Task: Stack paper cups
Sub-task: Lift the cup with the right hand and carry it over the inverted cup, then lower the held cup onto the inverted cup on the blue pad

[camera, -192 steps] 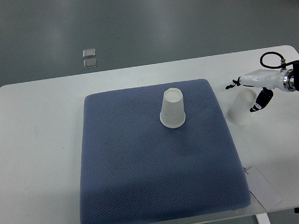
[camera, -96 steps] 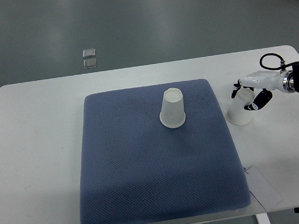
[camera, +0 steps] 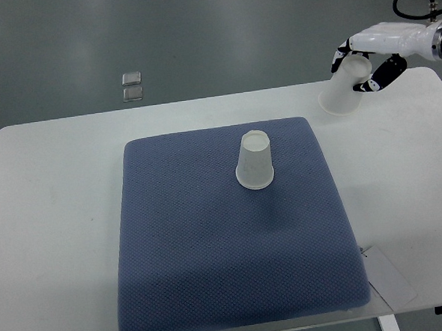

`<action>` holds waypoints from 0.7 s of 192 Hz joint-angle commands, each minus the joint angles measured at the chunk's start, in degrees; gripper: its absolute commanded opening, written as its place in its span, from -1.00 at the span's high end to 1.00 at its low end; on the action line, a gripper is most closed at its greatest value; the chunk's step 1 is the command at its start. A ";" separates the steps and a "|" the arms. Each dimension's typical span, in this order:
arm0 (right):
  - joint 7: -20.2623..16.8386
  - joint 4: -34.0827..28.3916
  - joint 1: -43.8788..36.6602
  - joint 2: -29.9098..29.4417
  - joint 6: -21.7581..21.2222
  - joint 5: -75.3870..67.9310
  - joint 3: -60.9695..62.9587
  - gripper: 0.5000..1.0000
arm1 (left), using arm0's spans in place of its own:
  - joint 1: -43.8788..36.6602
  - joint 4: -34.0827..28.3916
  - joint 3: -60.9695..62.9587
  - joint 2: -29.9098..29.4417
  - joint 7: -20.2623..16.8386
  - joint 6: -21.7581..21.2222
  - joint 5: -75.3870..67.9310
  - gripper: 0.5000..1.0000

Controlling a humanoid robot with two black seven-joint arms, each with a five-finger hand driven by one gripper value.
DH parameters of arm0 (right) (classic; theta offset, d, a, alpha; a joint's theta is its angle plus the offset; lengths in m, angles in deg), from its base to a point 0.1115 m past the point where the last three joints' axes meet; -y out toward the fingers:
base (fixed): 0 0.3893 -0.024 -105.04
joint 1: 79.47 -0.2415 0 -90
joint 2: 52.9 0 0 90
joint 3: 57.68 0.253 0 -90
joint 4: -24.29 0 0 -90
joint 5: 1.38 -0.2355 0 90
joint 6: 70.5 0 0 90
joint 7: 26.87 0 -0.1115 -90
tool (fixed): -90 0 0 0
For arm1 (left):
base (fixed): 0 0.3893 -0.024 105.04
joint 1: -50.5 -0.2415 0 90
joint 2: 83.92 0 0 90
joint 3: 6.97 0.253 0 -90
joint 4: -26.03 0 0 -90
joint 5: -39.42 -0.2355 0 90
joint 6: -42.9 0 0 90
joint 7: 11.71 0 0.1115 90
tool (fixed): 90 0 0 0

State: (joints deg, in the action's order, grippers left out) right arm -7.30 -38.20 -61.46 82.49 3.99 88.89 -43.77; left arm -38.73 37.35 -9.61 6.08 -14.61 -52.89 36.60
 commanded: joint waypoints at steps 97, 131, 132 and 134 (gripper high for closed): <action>-0.50 -9.06 -7.02 -9.17 -5.84 -2.03 -0.29 1.00 | 0.02 0.02 0.00 0.00 0.00 0.00 0.00 -1.00; -0.50 -9.15 -6.93 -9.35 -6.72 -1.76 -0.91 1.00 | 0.02 0.02 0.00 0.00 0.00 0.00 0.00 -1.00; -0.50 -9.15 -6.93 -9.35 -6.72 -1.76 -0.91 1.00 | 0.02 0.02 0.00 0.00 0.00 0.00 0.00 -1.00; -0.50 -9.15 -6.93 -9.35 -6.72 -1.68 -1.00 1.00 | 0.02 0.02 0.00 0.00 0.00 0.00 0.00 -1.00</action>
State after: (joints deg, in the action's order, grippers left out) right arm -7.80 -47.34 -68.45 73.25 -2.40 87.01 -44.46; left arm -38.71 37.34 -9.61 6.08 -14.61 -52.90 36.60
